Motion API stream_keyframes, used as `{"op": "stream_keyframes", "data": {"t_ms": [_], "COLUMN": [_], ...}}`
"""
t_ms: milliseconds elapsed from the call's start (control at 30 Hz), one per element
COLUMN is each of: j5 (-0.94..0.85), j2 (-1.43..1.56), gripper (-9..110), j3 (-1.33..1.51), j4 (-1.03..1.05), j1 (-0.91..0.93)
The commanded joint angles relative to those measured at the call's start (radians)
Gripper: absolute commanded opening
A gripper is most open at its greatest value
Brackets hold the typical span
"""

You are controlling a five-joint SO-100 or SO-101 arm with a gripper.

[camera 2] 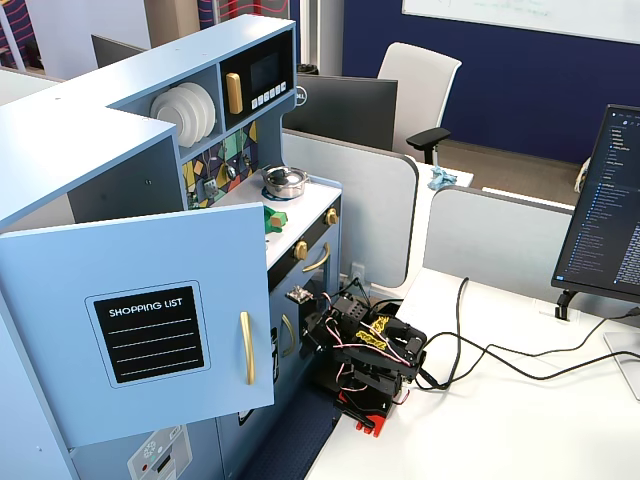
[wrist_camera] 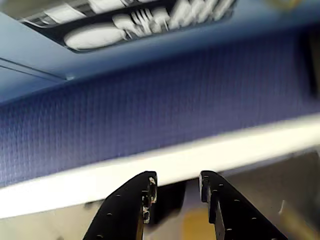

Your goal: Pick up the green pineapple from the left cabinet and place it in the green recipient

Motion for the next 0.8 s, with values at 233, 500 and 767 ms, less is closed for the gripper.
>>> {"op": "stream_keyframes", "data": {"t_ms": [233,500,767], "j5": [0.038,0.043,-0.018], "j2": [0.044,0.044,0.044], "gripper": [0,8,9], "j3": [0.011,0.009,0.009], "j4": [0.27,0.282,0.291], "j1": [0.003,0.015,0.038]}}
